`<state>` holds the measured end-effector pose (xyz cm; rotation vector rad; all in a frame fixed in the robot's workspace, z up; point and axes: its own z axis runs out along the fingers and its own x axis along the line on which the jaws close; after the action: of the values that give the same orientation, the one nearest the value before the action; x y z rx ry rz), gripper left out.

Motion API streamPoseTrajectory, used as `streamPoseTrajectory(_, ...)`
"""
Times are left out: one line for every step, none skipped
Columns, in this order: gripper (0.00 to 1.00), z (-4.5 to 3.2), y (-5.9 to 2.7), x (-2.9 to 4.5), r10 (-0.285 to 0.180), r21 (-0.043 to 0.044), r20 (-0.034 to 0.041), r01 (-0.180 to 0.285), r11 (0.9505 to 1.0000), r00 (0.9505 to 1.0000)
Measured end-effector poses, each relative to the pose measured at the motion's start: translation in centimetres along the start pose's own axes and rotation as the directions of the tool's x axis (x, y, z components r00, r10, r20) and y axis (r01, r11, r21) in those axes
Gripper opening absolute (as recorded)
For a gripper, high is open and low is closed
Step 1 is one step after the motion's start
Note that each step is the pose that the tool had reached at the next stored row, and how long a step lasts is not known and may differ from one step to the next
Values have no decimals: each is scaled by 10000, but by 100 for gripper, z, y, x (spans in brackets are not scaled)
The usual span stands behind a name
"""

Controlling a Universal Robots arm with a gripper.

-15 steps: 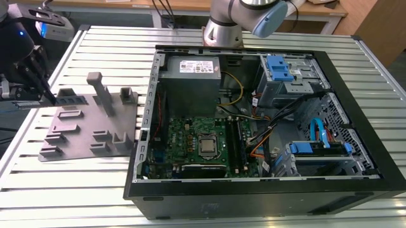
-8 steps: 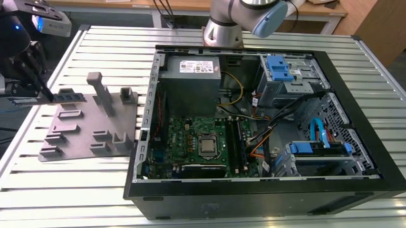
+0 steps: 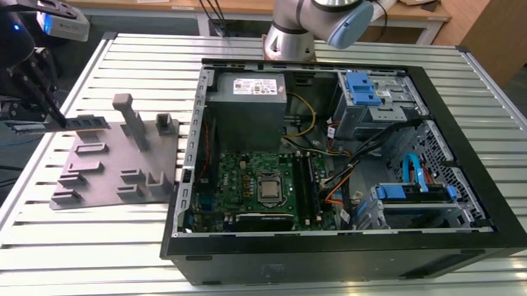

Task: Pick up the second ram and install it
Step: 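Pick up the second ram and move it above second insertion slot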

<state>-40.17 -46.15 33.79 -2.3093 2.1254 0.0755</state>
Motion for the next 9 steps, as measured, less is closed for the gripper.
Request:
streamPoseTrajectory(14,-11,1,0,0,0,0,0,10000,10000)
streamPoseTrajectory(14,-24,1,-1,0,0,0,0,10000,10000)
streamPoseTrajectory(14,-37,1,-1,0,0,0,0,10000,10000)
streamPoseTrajectory(14,-50,2,-2,0,-1,0,0,10000,10000)
streamPoseTrajectory(14,-61,2,-2,0,0,0,0,10000,10000)
streamPoseTrajectory(14,-73,2,-3,0,0,0,0,10000,10000)
streamPoseTrajectory(14,-84,3,-3,0,0,0,0,10000,10000)
streamPoseTrajectory(14,-97,3,-4,0,-1,-1,0,10000,10000)
streamPoseTrajectory(14,-108,3,-4,0,0,0,0,10000,10000)
